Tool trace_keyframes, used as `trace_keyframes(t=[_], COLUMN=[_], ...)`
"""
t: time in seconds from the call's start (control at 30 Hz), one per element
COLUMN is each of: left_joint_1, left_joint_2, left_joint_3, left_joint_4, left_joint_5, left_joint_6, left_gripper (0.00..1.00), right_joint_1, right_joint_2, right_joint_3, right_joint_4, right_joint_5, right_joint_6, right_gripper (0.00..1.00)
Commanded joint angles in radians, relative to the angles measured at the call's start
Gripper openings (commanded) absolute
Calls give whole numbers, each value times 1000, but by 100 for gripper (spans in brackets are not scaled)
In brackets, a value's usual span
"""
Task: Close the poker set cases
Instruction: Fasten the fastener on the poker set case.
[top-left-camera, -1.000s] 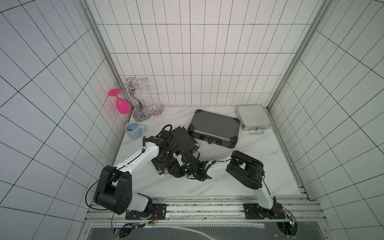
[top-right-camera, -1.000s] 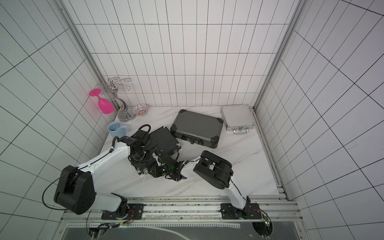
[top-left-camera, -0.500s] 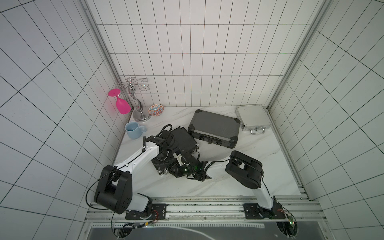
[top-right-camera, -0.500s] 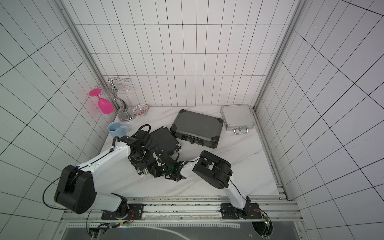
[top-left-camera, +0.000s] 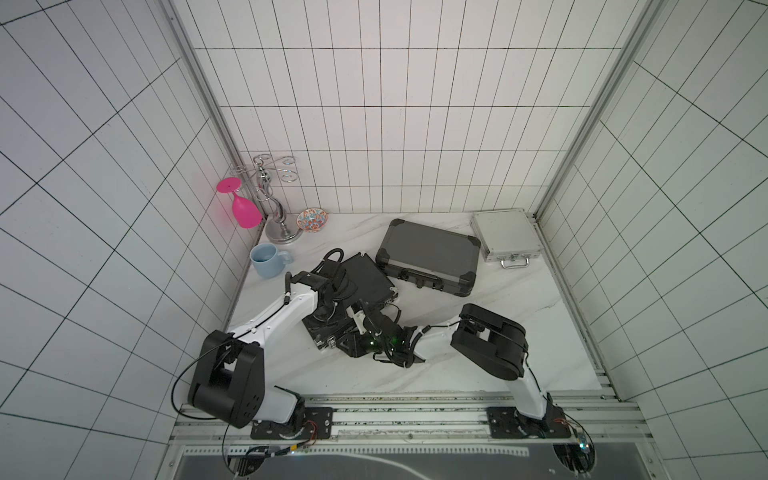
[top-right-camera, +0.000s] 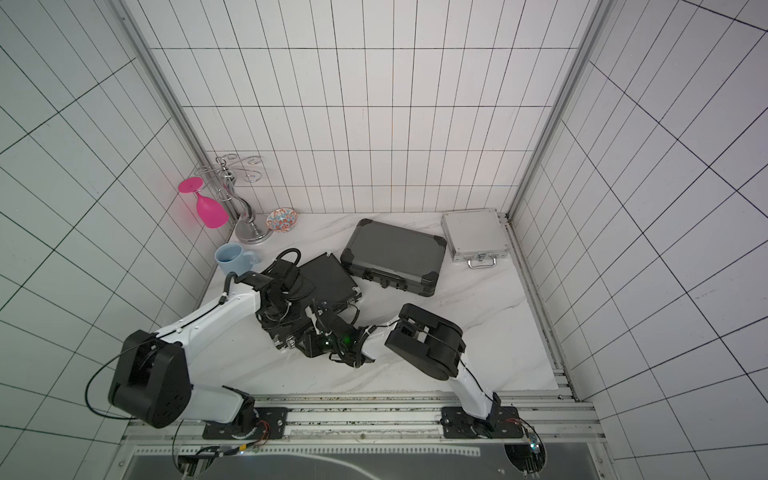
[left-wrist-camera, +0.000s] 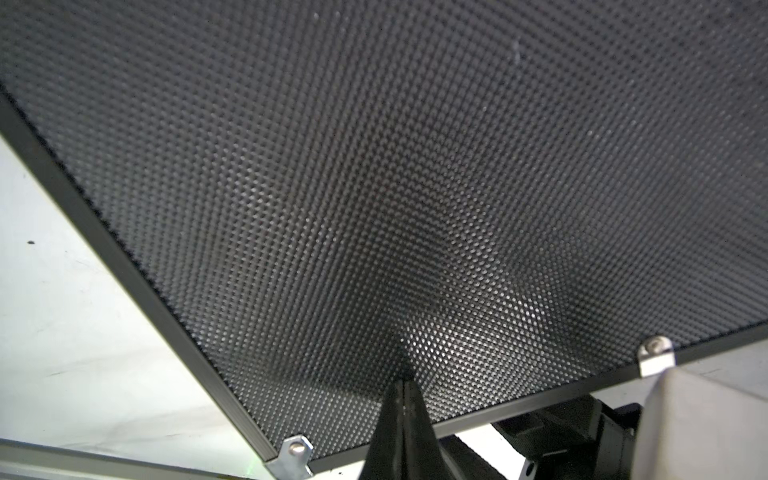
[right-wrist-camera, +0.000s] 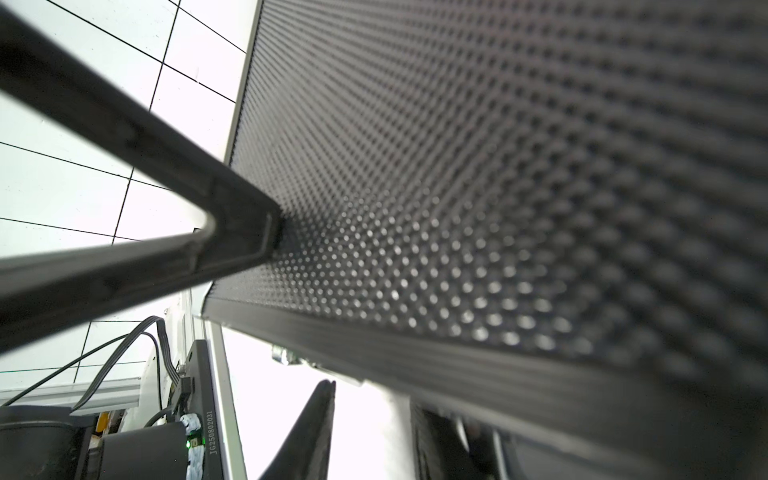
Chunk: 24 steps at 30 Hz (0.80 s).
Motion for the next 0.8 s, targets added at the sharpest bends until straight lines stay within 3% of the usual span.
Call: trace_keyframes(t=[0.0, 0.4, 0.7, 0.77], left_joint_1=[0, 0, 3, 5], left_joint_2=[117, 110, 108, 110], left_joint_3=[-106, -106, -120, -116], left_joint_4=[32, 35, 42, 43], left_joint_5=[53, 66, 70, 69], left_joint_6=[-10, -14, -13, -11], left_gripper=[3, 3, 3, 3], right_joint_1=[-9, -34, -51, -51], right_joint_2=[45, 104, 116, 95], right_joint_3=[30, 74, 63, 38], right_joint_4=[-124, -224, -216, -208], right_joint_5=[107, 113, 78, 81], right_joint_6=[1, 70, 91, 90], right_gripper=[36, 23, 20, 24])
